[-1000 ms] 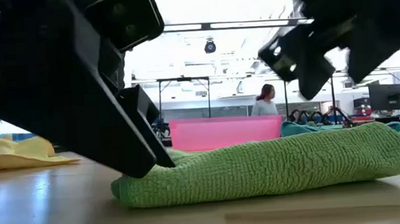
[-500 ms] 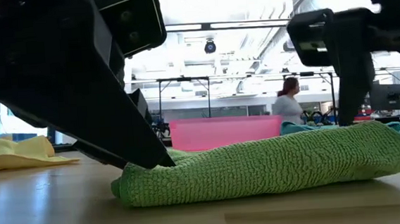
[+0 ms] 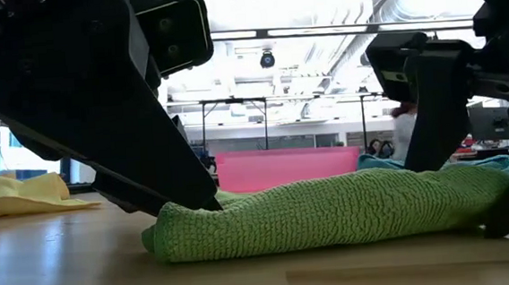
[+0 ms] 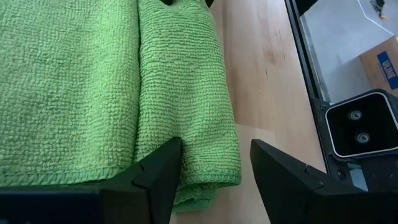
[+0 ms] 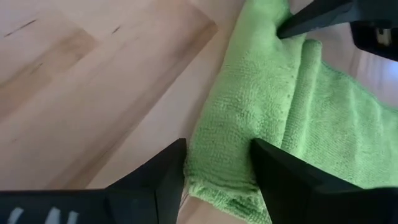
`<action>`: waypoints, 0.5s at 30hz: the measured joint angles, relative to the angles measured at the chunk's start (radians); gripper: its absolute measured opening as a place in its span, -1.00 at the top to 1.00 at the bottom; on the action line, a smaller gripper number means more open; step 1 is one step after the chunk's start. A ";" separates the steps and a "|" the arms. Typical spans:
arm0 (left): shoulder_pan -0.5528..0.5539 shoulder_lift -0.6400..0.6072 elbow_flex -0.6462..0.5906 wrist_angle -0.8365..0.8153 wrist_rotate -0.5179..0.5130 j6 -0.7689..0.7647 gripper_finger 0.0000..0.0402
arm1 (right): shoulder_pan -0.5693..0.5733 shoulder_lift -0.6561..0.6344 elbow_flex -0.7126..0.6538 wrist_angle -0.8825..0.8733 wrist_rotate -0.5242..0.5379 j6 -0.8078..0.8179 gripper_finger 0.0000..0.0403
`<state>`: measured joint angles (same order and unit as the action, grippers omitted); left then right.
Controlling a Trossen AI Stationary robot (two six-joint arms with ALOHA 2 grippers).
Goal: Roll microfiber towels into tight, uniform cylinder then place into a basket
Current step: Roll the green microfiber cloth
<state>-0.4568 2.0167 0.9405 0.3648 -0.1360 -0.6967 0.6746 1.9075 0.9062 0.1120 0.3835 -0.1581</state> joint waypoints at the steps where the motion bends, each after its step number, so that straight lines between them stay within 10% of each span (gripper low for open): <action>1: 0.000 0.000 0.000 0.000 0.000 0.000 0.07 | 0.000 0.001 0.000 -0.001 0.012 0.015 0.12; 15: -0.001 0.002 -0.004 0.054 0.025 -0.005 0.07 | -0.014 0.001 -0.001 -0.059 0.007 0.393 0.95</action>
<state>-0.4576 2.0191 0.9367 0.4189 -0.1109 -0.7022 0.6605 1.9082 0.9051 0.0531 0.3909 0.2350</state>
